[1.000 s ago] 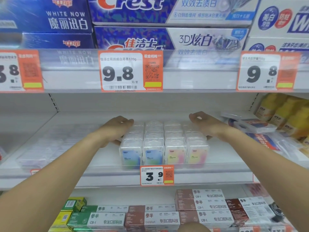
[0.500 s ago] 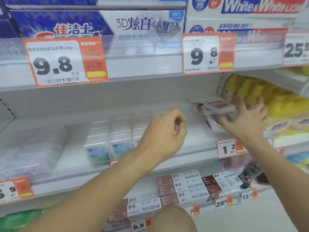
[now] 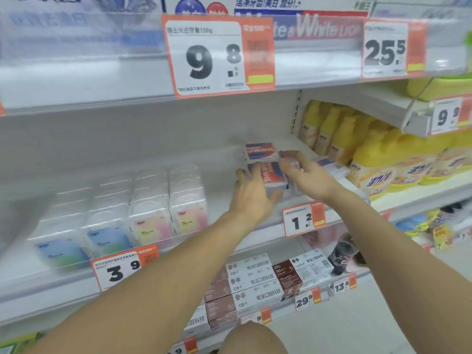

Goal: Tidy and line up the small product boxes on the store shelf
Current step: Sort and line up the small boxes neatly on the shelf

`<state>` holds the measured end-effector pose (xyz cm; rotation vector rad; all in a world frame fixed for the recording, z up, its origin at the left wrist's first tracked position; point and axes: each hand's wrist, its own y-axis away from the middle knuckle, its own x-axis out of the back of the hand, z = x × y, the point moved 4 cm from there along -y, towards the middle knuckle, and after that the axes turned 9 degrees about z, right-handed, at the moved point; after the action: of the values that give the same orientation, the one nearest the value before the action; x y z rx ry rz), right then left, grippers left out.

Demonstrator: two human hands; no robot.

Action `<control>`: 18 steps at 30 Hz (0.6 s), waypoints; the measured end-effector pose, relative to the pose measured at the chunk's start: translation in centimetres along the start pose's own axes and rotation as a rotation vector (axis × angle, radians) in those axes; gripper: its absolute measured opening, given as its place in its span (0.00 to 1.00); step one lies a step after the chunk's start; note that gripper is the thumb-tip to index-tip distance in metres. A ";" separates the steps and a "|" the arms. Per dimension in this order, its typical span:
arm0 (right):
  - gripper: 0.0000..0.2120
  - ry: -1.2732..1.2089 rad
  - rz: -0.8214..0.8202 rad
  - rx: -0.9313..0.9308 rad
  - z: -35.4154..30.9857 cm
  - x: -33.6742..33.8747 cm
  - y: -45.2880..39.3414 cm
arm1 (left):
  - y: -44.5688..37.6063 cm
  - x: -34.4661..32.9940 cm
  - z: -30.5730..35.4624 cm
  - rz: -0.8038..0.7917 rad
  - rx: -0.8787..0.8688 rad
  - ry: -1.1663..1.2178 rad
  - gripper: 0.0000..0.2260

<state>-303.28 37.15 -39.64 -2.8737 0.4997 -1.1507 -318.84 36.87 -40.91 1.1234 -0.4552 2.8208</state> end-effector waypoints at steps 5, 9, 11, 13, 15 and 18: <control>0.23 -0.190 0.121 0.151 1.4 3.0 1.0 | -0.8 0.0 -1.2 0.136 0.131 0.136 0.29; 0.17 -0.187 0.069 0.195 1.9 2.1 1.7 | -1.4 0.0 -2.6 0.235 0.286 0.321 0.31; 0.13 -0.194 0.048 0.187 2.1 1.5 1.7 | -1.6 -0.1 -3.1 0.268 0.329 0.414 0.32; 0.15 -0.193 0.101 0.185 2.3 1.6 1.7 | -1.8 -0.1 -3.2 0.250 0.359 0.515 0.30; 0.22 -0.132 0.177 0.159 2.6 2.0 1.6 | -2.0 -0.1 -3.0 0.233 0.358 0.559 0.29; 0.27 -0.064 0.335 0.089 3.1 2.6 1.9 | -2.4 -0.1 -3.1 0.235 0.307 0.520 0.34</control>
<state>-299.96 34.27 -40.43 -2.6076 0.8618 -0.9954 -320.35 40.13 -42.52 0.3345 -0.1170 3.3016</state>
